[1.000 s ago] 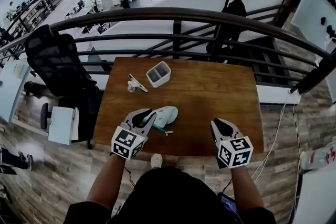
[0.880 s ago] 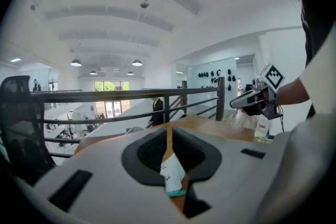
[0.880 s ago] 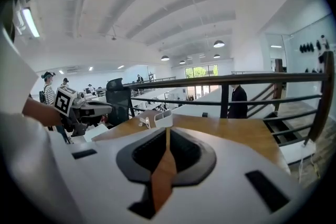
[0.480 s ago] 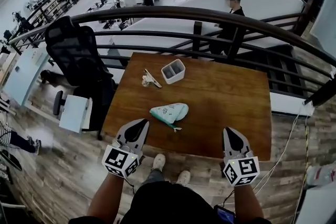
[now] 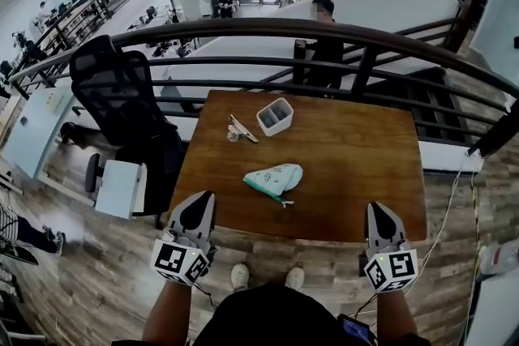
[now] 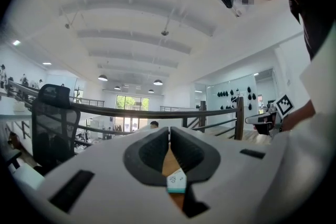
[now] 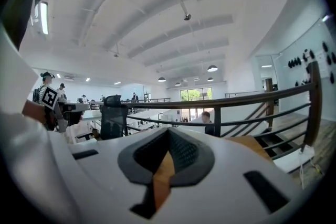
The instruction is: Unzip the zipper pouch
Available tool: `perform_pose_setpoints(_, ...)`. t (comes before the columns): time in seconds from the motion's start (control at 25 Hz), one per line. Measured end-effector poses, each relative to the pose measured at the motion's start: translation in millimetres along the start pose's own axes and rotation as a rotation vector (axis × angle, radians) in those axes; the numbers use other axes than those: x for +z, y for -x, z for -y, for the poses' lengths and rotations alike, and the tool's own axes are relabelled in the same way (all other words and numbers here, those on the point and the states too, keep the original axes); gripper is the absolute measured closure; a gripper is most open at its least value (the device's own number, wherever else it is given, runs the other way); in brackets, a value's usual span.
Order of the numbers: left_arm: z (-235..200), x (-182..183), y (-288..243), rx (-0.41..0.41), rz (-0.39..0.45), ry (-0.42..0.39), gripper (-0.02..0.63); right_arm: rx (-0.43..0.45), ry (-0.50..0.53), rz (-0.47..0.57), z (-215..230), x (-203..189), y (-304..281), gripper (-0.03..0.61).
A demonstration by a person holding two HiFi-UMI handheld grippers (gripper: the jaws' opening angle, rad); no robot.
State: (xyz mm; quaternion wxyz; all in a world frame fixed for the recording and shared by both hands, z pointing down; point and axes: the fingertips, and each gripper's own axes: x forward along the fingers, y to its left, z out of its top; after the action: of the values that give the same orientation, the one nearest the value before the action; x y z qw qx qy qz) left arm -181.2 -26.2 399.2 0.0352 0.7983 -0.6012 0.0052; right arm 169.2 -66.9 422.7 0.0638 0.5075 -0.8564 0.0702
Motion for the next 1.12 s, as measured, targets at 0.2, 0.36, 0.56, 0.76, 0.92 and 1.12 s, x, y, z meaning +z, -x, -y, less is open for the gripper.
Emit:
perform_pose_setpoints(0.2, -37.4, 8.8, 12.5, -0.029, 0.021, -0.012, 0.594, -0.054, -0.042, 0.019, -27.7, 5.5, -5.5, 0.584)
perform_pose_setpoints(0.36, -57.8, 11.2, 18.1, -0.05, 0.038, 0.009, 0.594, -0.069, -0.048, 0.036, -54.8, 8.8, -13.3, 0.584)
perform_pose_setpoints(0.56, -66.5, 6.3, 22.5, -0.086, 0.04, 0.006, 0.594, -0.054, -0.038, 0.029, -87.1, 10.6, -24.1, 0.584)
perform_pose_setpoints(0.76, -66.9, 0.2, 21.1, -0.115, 0.038, 0.014, 0.594, -0.042, -0.036, 0.029, -102.6, 14.0, -34.3, 0.585)
perform_pose_setpoints(0.92, -63.9, -2.0, 19.2, -0.129, 0.04, 0.02, 0.594, -0.022, -0.038, 0.022, -112.8, 13.9, -45.7, 0.586)
perform_pose_setpoints(1.12, -58.0, -0.8, 19.8, -0.137, 0.044, 0.026, 0.594, -0.001, 0.032, 0.007, -121.1, 14.5, -45.7, 0.586)
